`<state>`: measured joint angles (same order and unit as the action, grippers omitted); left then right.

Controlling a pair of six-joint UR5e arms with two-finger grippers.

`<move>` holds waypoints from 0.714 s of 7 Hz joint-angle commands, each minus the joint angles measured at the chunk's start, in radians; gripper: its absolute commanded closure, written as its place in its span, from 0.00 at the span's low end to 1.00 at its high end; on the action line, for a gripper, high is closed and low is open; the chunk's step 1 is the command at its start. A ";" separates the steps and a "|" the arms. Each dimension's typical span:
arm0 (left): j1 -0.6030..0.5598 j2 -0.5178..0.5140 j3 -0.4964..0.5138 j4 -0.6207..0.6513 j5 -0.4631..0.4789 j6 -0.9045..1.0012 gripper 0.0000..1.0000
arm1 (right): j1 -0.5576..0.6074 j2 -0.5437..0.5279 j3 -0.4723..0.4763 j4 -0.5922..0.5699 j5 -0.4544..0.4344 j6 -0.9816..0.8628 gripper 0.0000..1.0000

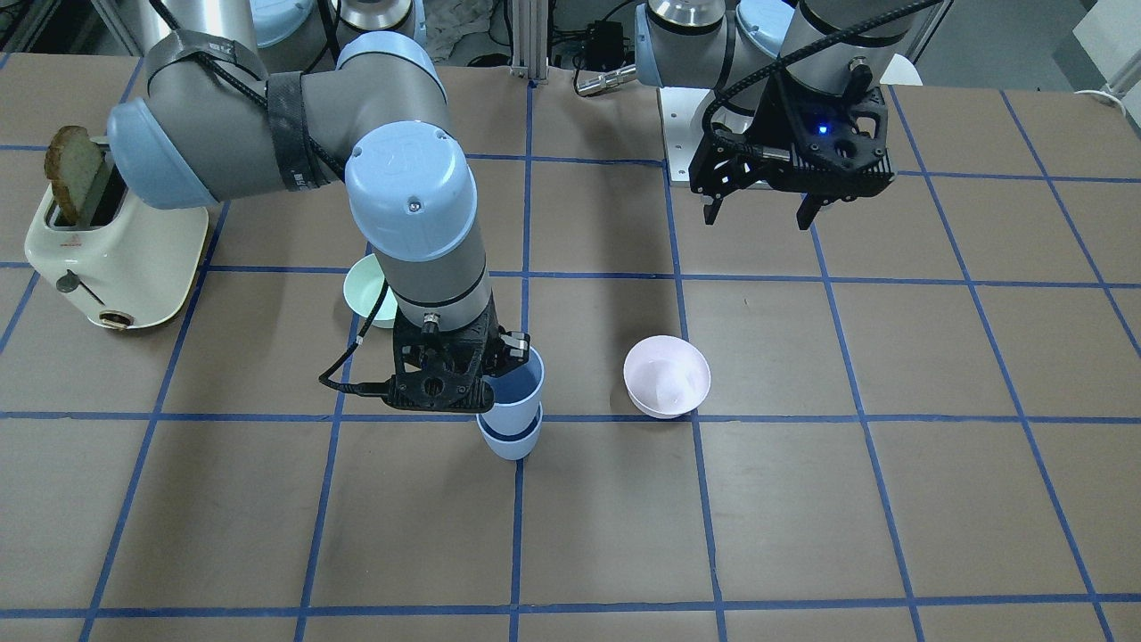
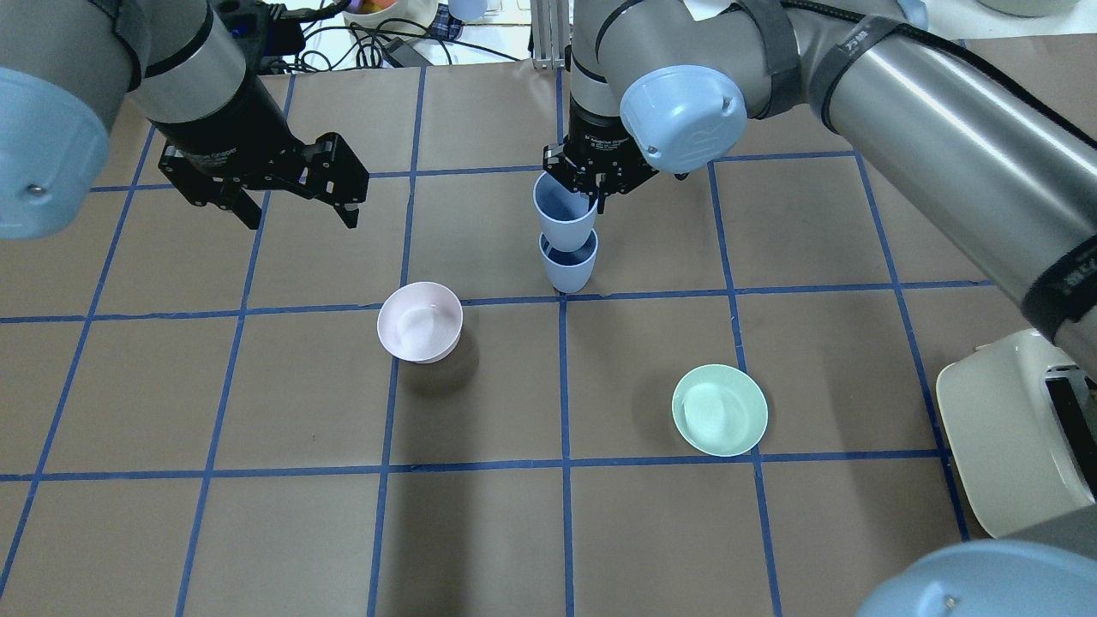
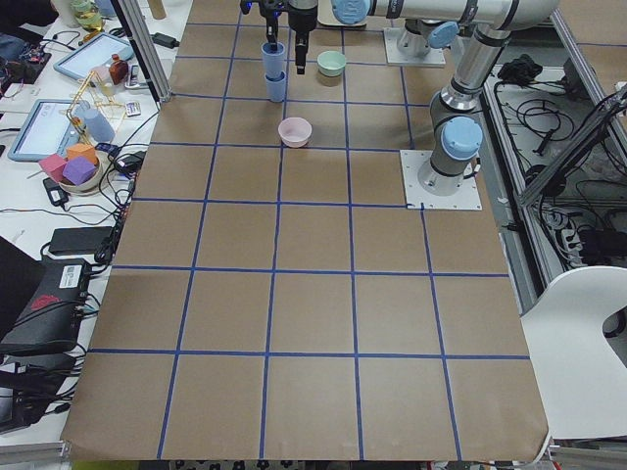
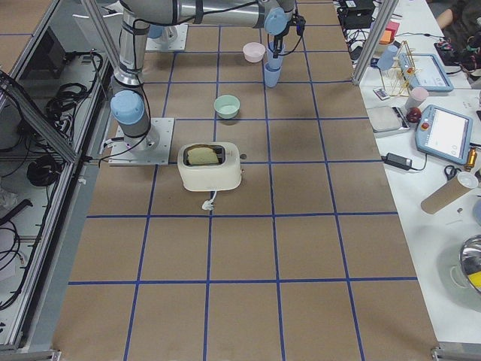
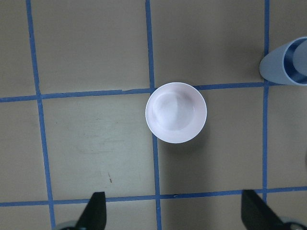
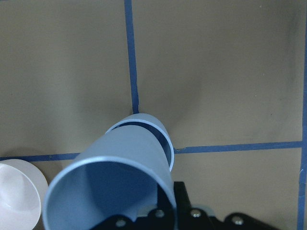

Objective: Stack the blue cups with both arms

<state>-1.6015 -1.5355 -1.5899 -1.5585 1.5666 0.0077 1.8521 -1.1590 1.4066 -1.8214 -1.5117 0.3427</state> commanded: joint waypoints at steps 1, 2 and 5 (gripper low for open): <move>0.000 0.000 0.001 0.000 0.000 0.000 0.00 | -0.001 0.001 0.049 -0.060 0.005 0.007 1.00; 0.000 0.000 0.001 0.000 0.000 0.000 0.00 | -0.001 0.001 0.069 -0.090 0.005 0.007 0.79; 0.000 0.000 0.001 0.000 0.000 0.000 0.00 | -0.005 -0.007 0.062 -0.105 0.004 0.004 0.24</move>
<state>-1.6015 -1.5355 -1.5892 -1.5585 1.5666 0.0077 1.8516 -1.1605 1.4806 -1.9223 -1.5067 0.3497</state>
